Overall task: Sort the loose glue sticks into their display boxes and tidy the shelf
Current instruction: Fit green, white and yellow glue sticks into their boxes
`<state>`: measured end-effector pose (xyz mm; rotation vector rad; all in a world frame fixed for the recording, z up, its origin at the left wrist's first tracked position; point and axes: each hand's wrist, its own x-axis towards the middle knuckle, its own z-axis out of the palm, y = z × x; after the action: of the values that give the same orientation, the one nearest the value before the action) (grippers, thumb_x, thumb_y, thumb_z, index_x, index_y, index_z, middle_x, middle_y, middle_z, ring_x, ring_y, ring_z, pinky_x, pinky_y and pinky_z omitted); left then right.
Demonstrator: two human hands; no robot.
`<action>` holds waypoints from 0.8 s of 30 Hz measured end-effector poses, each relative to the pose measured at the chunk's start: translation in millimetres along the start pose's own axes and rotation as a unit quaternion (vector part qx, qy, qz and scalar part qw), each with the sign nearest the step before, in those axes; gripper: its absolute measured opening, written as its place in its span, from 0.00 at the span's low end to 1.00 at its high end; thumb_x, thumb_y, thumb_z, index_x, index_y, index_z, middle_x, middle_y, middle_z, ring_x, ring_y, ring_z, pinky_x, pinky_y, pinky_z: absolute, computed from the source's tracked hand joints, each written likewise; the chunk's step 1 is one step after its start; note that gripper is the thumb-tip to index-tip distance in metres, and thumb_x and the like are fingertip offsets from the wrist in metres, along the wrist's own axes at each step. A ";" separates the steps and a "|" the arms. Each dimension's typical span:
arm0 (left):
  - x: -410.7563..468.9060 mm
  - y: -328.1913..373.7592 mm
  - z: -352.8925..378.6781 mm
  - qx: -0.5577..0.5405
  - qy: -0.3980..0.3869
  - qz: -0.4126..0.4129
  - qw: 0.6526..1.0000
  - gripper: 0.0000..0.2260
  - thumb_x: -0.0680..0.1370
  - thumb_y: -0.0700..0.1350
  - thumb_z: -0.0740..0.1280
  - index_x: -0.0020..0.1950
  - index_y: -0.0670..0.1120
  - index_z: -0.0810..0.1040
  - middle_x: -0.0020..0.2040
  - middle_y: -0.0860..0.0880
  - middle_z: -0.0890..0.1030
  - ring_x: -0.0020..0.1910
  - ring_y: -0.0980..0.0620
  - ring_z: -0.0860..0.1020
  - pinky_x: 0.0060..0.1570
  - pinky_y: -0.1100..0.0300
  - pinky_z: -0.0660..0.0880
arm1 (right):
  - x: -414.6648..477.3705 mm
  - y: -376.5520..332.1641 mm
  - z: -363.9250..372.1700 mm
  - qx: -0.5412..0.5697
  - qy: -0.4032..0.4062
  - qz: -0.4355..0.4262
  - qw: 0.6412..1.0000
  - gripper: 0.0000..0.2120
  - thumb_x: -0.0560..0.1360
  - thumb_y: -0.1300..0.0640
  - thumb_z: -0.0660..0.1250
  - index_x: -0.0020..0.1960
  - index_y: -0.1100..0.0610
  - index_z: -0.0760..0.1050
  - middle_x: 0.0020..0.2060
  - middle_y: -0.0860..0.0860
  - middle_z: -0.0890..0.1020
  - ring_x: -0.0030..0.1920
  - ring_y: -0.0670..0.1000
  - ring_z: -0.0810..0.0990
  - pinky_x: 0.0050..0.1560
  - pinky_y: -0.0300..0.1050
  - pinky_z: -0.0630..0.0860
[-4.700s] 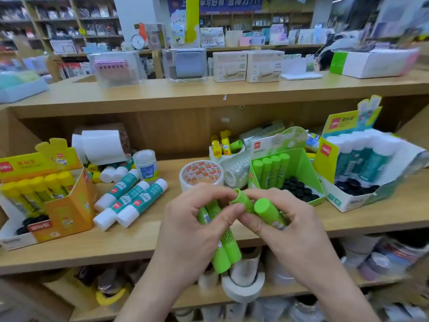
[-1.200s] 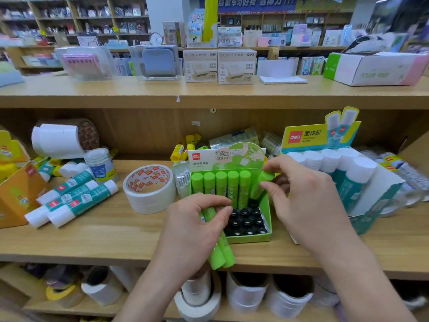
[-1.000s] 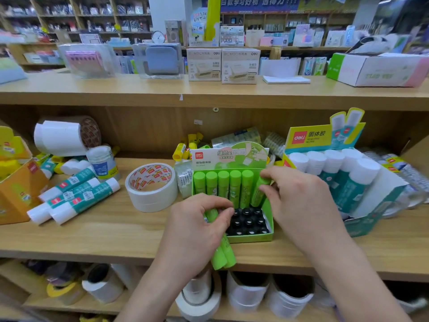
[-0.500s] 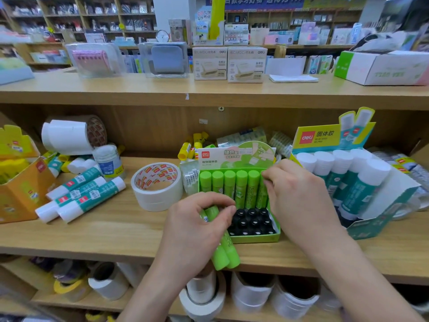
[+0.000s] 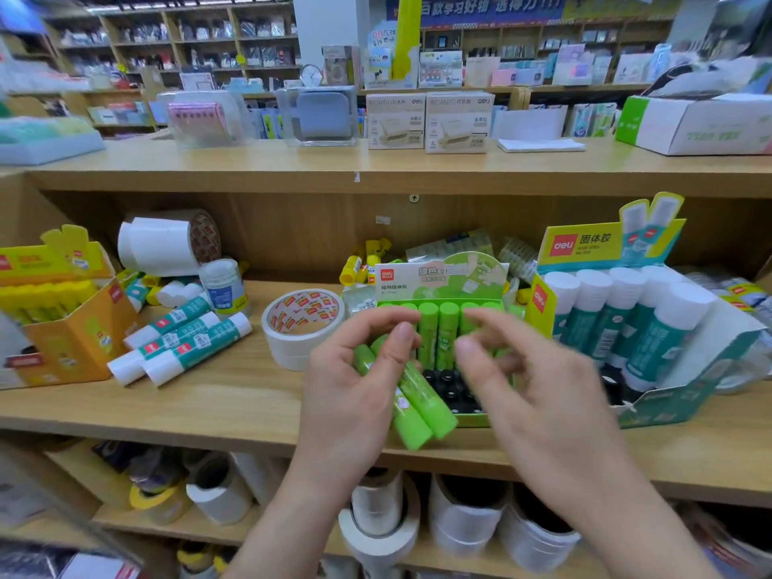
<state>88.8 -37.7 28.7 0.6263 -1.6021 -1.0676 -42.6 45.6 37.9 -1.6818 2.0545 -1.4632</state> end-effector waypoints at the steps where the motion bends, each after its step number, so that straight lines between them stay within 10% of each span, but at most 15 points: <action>1: -0.7 2.0 2.1 0.013 0.008 0.020 1.000 0.05 0.77 0.42 0.68 0.49 0.50 0.82 0.43 0.51 0.84 0.46 0.54 0.81 0.49 0.60 0.76 | -6.7 -7.3 4.9 0.121 -0.090 0.065 0.986 0.20 0.72 0.36 0.64 0.61 0.40 0.73 0.46 0.39 0.82 0.45 0.40 0.80 0.41 0.34 0.75; 6: -6.5 10.7 11.1 0.028 0.025 0.057 0.998 0.07 0.79 0.45 0.64 0.55 0.51 0.79 0.48 0.55 0.83 0.51 0.57 0.80 0.48 0.68 0.73 | -18.3 -18.7 20.6 0.444 -0.160 0.154 0.868 0.17 0.68 0.57 0.69 0.56 0.45 0.77 0.42 0.52 0.86 0.36 0.51 0.83 0.37 0.45 0.82; 11: -10.0 10.1 2.4 -0.018 -0.041 0.015 0.999 0.14 0.78 0.44 0.62 0.64 0.49 0.74 0.57 0.52 0.80 0.60 0.56 0.77 0.54 0.64 0.74 | -18.3 -12.4 17.2 0.457 -0.105 0.155 0.870 0.16 0.67 0.60 0.68 0.55 0.52 0.80 0.37 0.60 0.83 0.34 0.53 0.81 0.35 0.40 0.80; 15: -11.6 8.5 -5.6 -0.099 -0.024 -0.067 0.992 0.10 0.73 0.44 0.72 0.54 0.49 0.82 0.47 0.46 0.83 0.45 0.53 0.81 0.42 0.65 0.76 | -17.8 -8.3 17.2 0.438 -0.094 0.144 0.883 0.17 0.68 0.58 0.67 0.57 0.56 0.78 0.33 0.55 0.82 0.30 0.48 0.78 0.31 0.36 0.75; 24: -15.6 -0.7 -10.3 -0.176 0.028 -0.096 0.979 0.19 0.57 0.41 0.81 0.46 0.47 0.85 0.45 0.42 0.85 0.45 0.49 0.83 0.43 0.62 0.78 | -14.1 -0.9 19.6 0.470 -0.020 0.155 0.869 0.13 0.66 0.50 0.71 0.50 0.43 0.83 0.35 0.54 0.83 0.32 0.50 0.77 0.35 0.36 0.76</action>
<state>103.2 -28.5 21.1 0.5708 -1.2792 -1.4244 -24.7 45.5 21.6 -0.9134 1.1305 -1.8166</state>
